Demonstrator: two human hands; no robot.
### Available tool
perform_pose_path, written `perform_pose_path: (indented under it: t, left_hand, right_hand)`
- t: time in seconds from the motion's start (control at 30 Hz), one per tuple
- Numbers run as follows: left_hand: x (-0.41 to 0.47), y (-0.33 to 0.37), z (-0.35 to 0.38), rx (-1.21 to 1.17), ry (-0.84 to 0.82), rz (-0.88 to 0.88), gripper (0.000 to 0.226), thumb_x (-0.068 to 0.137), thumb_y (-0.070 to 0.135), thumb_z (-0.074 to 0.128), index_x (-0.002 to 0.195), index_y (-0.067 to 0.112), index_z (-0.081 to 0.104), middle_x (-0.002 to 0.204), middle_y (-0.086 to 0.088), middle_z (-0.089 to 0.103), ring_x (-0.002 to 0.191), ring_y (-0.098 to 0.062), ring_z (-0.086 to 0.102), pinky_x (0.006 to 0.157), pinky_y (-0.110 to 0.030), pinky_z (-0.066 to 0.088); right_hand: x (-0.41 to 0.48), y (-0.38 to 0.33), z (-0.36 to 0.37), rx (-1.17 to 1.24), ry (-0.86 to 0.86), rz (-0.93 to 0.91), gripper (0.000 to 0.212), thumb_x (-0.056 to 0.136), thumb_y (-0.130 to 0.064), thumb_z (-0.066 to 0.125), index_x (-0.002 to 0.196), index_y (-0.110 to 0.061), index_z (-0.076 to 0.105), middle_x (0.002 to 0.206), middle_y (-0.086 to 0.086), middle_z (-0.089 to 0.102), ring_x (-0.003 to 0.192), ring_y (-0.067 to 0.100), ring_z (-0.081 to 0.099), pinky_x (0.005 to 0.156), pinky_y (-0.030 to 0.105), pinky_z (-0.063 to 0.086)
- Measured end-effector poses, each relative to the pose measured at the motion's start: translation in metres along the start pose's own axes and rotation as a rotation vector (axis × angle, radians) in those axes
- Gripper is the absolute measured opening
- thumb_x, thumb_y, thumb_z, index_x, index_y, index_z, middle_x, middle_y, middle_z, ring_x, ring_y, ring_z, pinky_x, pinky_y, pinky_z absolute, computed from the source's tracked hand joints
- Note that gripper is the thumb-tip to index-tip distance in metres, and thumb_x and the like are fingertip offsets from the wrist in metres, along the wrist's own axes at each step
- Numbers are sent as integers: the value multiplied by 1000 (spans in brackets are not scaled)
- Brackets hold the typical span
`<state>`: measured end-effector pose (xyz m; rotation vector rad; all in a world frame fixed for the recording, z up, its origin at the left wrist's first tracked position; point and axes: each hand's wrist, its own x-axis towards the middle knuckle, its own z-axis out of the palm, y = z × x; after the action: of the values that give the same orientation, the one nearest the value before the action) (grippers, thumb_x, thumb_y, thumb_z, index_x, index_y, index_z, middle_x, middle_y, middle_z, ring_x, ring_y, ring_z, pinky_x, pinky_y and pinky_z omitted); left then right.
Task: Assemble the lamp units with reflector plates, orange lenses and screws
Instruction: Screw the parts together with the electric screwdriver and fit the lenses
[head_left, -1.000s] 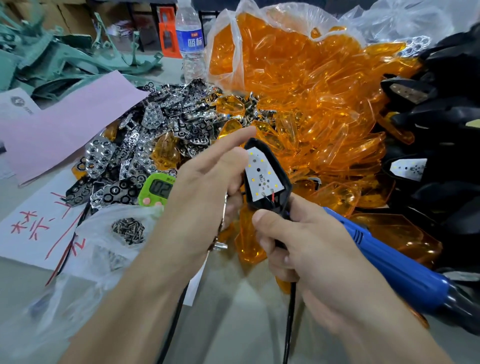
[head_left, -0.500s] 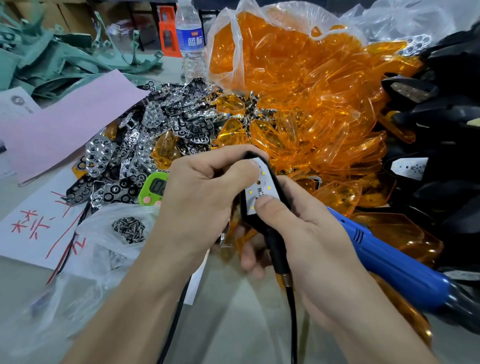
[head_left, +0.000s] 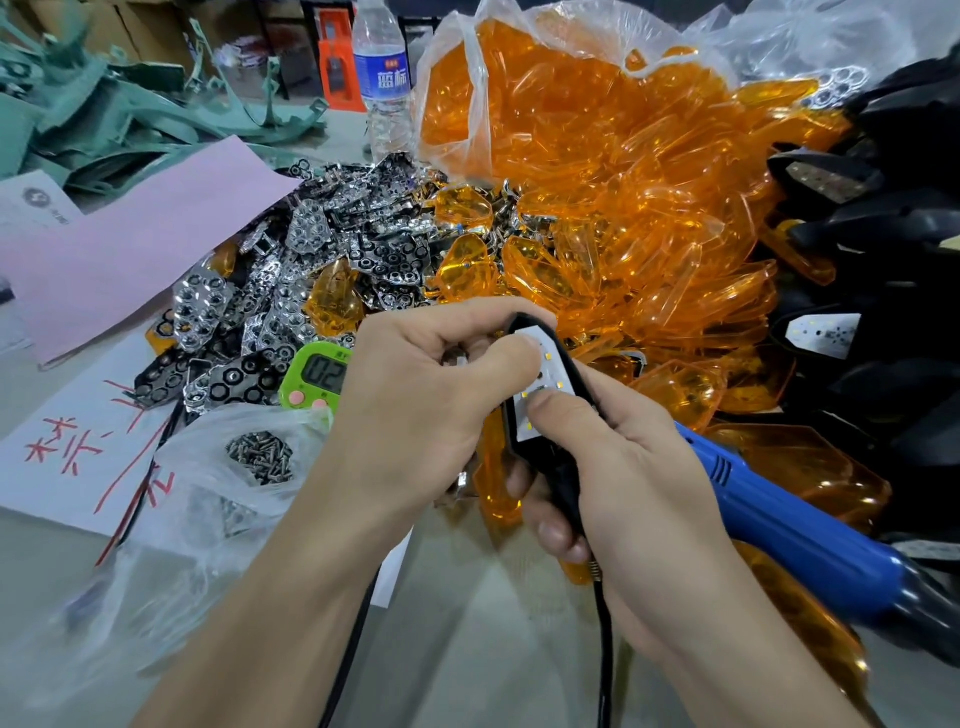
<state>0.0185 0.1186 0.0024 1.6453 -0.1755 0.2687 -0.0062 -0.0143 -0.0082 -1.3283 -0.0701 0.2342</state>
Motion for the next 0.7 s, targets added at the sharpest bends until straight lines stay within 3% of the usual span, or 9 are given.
perform_pose_path:
  t: [0.07, 0.23, 0.37, 0.47, 0.6, 0.7]
  left_hand:
    - [0, -2, 3, 42, 10, 25, 27, 87, 4, 67, 87, 26, 82, 55, -14, 42, 36, -10, 36, 39, -13, 33]
    - [0, -5, 5, 20, 7, 17, 26, 87, 4, 68, 89, 25, 82, 49, 2, 43, 33, -7, 36, 39, -11, 32]
    - [-3, -6, 6, -110, 36, -31, 23, 87, 30, 70, 104, 37, 82, 45, 11, 42, 35, -8, 33, 41, -14, 30]
    - [-3, -5, 6, -90, 73, 29, 23, 86, 29, 72, 106, 36, 82, 48, 12, 45, 37, -7, 33, 41, -14, 29]
    - [0, -5, 7, -18, 121, 91, 22, 82, 23, 76, 99, 34, 83, 56, -1, 44, 47, -10, 36, 47, -18, 32]
    - [1, -2, 9, 27, 160, 121, 20, 81, 17, 77, 94, 29, 84, 62, -20, 41, 51, -14, 35, 49, -19, 32]
  right_hand:
    - [0, 0, 0, 8, 20, 1, 20, 100, -15, 52, 87, -14, 68, 59, 11, 54, 34, 12, 40, 34, 15, 28]
    - [1, 0, -2, -21, 54, -16, 19, 98, -15, 52, 84, -14, 65, 59, 10, 51, 32, 8, 41, 33, 15, 27]
    - [5, 3, -3, -136, 106, -154, 19, 100, -21, 55, 83, -15, 63, 59, 16, 48, 37, 11, 38, 34, 19, 29]
    - [6, 5, -5, -199, 167, -199, 19, 90, -33, 53, 91, -17, 62, 64, 21, 52, 39, 12, 42, 37, 24, 31]
    - [5, 6, -5, -202, 188, -156, 17, 87, -42, 55, 89, -26, 60, 60, 6, 59, 39, 11, 47, 38, 23, 33]
    - [4, 6, -4, -128, 188, -115, 22, 87, -40, 60, 94, -20, 54, 63, 8, 60, 38, 10, 48, 35, 20, 33]
